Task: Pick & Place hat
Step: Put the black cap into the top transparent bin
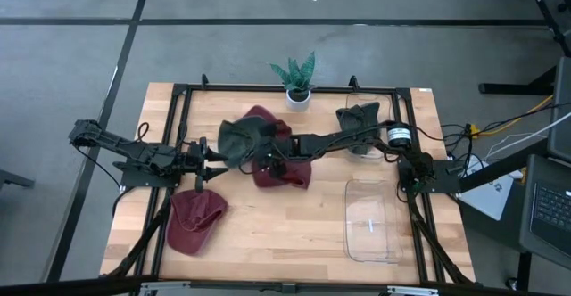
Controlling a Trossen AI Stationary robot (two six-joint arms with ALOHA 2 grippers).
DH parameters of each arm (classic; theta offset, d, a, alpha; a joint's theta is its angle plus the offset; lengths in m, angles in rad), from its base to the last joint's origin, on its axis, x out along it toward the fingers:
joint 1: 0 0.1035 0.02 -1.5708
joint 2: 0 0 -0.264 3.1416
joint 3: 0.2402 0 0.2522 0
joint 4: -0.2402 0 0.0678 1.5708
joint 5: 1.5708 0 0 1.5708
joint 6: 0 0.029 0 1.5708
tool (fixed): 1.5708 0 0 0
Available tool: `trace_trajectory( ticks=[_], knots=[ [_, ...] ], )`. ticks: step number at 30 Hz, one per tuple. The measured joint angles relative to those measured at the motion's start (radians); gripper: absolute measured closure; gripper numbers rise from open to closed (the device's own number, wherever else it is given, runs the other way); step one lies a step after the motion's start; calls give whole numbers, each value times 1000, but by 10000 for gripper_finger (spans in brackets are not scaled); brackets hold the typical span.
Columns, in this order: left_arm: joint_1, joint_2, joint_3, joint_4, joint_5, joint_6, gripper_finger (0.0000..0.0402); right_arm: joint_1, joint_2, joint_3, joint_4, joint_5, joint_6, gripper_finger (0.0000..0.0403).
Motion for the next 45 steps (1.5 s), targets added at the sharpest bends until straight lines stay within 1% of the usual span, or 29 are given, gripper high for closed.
trace_trajectory(
  ticks=[4,9,12,21,27,37,42,45],
  knots=[
    [0,0,0,0,0,0,212,-1,-31,0,-66,22,-8,391],
    [0,0,0,0,0,0,210,-1,-82,0,-102,40,-16,384],
    [0,0,0,0,0,0,211,2,-125,-1,-140,41,-18,389],
    [0,0,0,0,0,0,211,26,-271,-1,-294,40,-13,390],
    [0,0,0,0,0,0,211,48,-366,-1,-376,1,101,390],
    [0,0,0,0,0,0,210,96,-493,-1,-529,-10,256,390],
    [0,0,0,0,0,0,212,122,-549,-1,-613,-68,317,390],
    [0,0,0,0,0,0,212,138,-578,-23,-627,-82,343,390]
  ],
)
